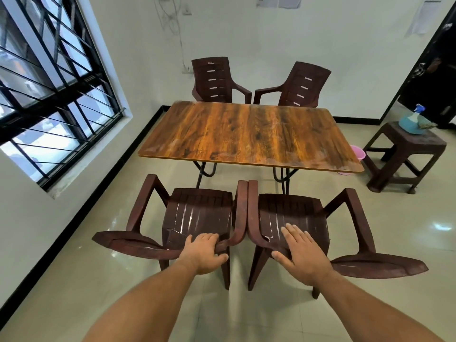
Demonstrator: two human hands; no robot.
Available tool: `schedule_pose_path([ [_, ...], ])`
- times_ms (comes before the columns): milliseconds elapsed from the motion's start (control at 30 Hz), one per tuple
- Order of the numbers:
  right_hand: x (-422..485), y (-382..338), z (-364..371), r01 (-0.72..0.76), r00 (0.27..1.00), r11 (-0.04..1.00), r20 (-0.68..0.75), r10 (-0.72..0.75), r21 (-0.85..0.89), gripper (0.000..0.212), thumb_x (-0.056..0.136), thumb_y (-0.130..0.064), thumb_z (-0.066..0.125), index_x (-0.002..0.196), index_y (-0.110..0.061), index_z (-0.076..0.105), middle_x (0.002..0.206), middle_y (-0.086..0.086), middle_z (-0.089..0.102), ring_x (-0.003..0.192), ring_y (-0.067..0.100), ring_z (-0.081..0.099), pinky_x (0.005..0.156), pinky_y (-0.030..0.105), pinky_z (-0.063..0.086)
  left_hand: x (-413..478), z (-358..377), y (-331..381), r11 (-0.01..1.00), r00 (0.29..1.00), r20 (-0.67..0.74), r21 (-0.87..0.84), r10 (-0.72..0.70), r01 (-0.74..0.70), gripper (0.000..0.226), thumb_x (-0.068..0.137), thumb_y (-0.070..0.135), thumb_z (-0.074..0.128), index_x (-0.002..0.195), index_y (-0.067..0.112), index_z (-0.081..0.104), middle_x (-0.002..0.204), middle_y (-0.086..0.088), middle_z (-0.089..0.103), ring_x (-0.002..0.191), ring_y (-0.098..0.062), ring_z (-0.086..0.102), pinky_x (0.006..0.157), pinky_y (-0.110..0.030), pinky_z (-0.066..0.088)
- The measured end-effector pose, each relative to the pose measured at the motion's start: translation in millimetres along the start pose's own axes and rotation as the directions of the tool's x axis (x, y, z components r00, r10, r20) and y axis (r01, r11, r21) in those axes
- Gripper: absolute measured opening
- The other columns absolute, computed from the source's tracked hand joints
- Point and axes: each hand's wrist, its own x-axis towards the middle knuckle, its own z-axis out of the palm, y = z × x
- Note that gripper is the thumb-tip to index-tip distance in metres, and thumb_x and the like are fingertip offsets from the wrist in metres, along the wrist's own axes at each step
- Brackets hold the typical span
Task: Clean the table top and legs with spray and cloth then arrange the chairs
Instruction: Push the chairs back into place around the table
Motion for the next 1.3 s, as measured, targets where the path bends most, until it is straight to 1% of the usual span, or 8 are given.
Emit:
schedule_pose_path([
  [67, 13, -25, -4, 0.036, 0.999, 0.999, -0.037, -0.036, 0.012, 0.083, 0.093, -0.077, 0.012, 0.160, -0.027, 0.001, 0.167, -0.004, -0.006, 0.152, 0.012, -0.014, 0.125, 0.037, -0.003, -4, -2, -6, 1.000, 0.999, -0.033, 0.009, 0.014, -0.014, 0.076, 0.100, 0.065, 0.029, 0.162, 0.022, 0.016, 0.169, 0.002, 0.018, 0.156, -0.018, 0.012, 0.125, -0.056, -0.005],
  [200, 43, -81, -9, 0.130, 0.987, 0.991, -0.091, -0.129, 0.006, 0.080, 0.094, -0.075, 0.012, 0.159, -0.030, 0.001, 0.166, -0.004, -0.012, 0.151, 0.015, -0.017, 0.125, 0.042, -0.003, -9, -10, -35, 0.999, 0.997, -0.074, 0.048, -0.001, 0.004, 0.074, 0.102, 0.066, 0.018, 0.163, 0.026, 0.009, 0.171, 0.003, 0.004, 0.157, -0.017, -0.002, 0.125, -0.054, -0.010],
  [400, 90, -154, -4, 0.272, 0.958, 0.962, -0.106, -0.266, 0.037, 0.077, 0.096, -0.072, 0.017, 0.159, -0.030, 0.006, 0.167, -0.002, -0.006, 0.153, 0.015, -0.011, 0.125, 0.044, 0.000, -10, -32, -90, 0.994, 0.989, -0.126, 0.070, -0.073, 0.083, 0.072, 0.103, 0.063, 0.020, 0.163, 0.025, 0.010, 0.171, 0.003, 0.003, 0.157, -0.016, -0.003, 0.125, -0.052, -0.007],
  [533, 142, -219, 2, 0.360, 0.931, 0.933, -0.071, -0.357, 0.022, 0.075, 0.097, -0.070, 0.019, 0.159, -0.030, 0.007, 0.167, -0.002, -0.006, 0.153, 0.016, -0.010, 0.125, 0.044, -0.001, -5, -53, -163, 0.988, 0.976, -0.166, 0.037, -0.145, 0.153, 0.072, 0.102, 0.064, 0.020, 0.163, 0.027, 0.011, 0.171, 0.002, 0.004, 0.157, -0.017, -0.002, 0.126, -0.054, -0.007],
  [700, 215, -298, 21, 0.368, 0.929, 0.930, -0.044, -0.368, -0.009, 0.077, 0.097, -0.067, 0.017, 0.159, -0.025, 0.002, 0.167, -0.001, -0.007, 0.153, 0.017, -0.009, 0.125, 0.045, -0.001, 19, -77, -255, 0.982, 0.971, -0.167, 0.050, -0.173, 0.183, 0.072, 0.102, 0.063, 0.020, 0.163, 0.025, 0.010, 0.171, 0.001, 0.003, 0.157, -0.018, -0.002, 0.126, -0.054, -0.003],
  [867, 293, -400, 42, 0.239, 0.968, 0.970, -0.073, -0.241, -0.041, 0.075, 0.100, -0.064, 0.016, 0.159, -0.021, -0.002, 0.167, 0.002, -0.010, 0.153, 0.020, -0.014, 0.124, 0.051, 0.000, 60, -120, -368, 0.987, 0.981, -0.185, 0.137, -0.057, 0.083, 0.073, 0.102, 0.061, 0.021, 0.163, 0.022, 0.008, 0.171, 0.000, 0.000, 0.157, -0.018, -0.005, 0.126, -0.052, -0.004],
  [1033, 355, -487, 39, -0.049, 0.987, 0.999, -0.153, 0.045, -0.023, 0.076, 0.100, -0.060, 0.021, 0.159, -0.016, 0.002, 0.167, 0.010, -0.010, 0.153, 0.028, -0.013, 0.123, 0.055, 0.000, 96, -177, -455, 0.964, 0.967, -0.216, 0.256, 0.132, -0.075, 0.071, 0.104, 0.057, 0.018, 0.163, 0.019, 0.004, 0.171, -0.001, -0.008, 0.156, -0.018, -0.013, 0.126, -0.049, -0.008],
  [1300, 457, -535, 35, -0.268, 0.954, 0.963, -0.137, 0.266, 0.004, 0.074, 0.102, -0.056, 0.024, 0.160, -0.014, 0.005, 0.167, 0.013, -0.004, 0.154, 0.031, -0.007, 0.122, 0.056, 0.005, 198, -252, -538, 0.936, 0.955, -0.133, 0.276, 0.264, -0.220, 0.070, 0.106, 0.052, 0.022, 0.163, 0.016, 0.004, 0.171, -0.003, -0.005, 0.157, -0.020, -0.009, 0.127, -0.048, -0.005],
])
